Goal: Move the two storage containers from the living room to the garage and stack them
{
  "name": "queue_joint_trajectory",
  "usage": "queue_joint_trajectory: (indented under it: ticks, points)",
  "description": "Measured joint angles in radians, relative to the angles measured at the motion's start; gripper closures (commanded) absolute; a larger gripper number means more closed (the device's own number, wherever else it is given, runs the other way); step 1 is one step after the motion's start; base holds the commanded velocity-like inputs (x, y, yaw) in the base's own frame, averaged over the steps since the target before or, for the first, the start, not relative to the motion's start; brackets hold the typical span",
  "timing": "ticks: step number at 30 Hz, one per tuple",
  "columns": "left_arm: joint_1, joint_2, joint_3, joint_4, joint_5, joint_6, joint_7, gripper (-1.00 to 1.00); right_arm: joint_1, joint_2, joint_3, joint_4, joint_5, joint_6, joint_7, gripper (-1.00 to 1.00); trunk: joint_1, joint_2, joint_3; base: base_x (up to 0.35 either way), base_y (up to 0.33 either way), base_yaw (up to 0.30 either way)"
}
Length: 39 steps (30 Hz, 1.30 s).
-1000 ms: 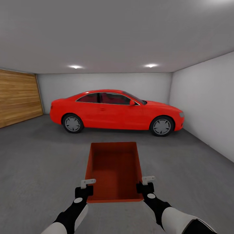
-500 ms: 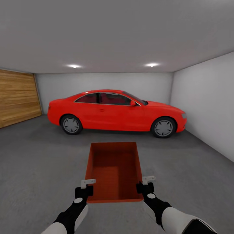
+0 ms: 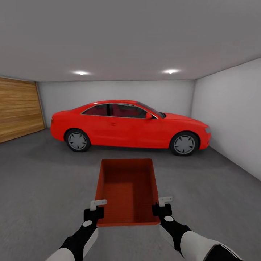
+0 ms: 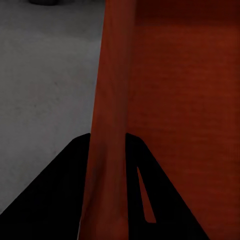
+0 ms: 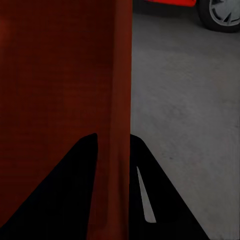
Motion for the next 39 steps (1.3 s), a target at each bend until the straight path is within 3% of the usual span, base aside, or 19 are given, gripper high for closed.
queue_joint_trajectory:
  ticks: [28,39]
  points:
    - [0.000,0.000,0.001,0.000,0.000,0.000,0.000,1.00,0.000,0.001,-0.001,-0.002,0.005,0.001,-0.004,1.00,0.000,0.000,0.000,0.322,0.000,0.000]
    - [0.000,0.000,0.000,0.000,0.001,0.000,0.000,1.00,0.000,0.000,0.008,-0.002,-0.002,0.000,-0.006,1.00,0.000,0.000,0.000,0.322,0.000,-0.280]
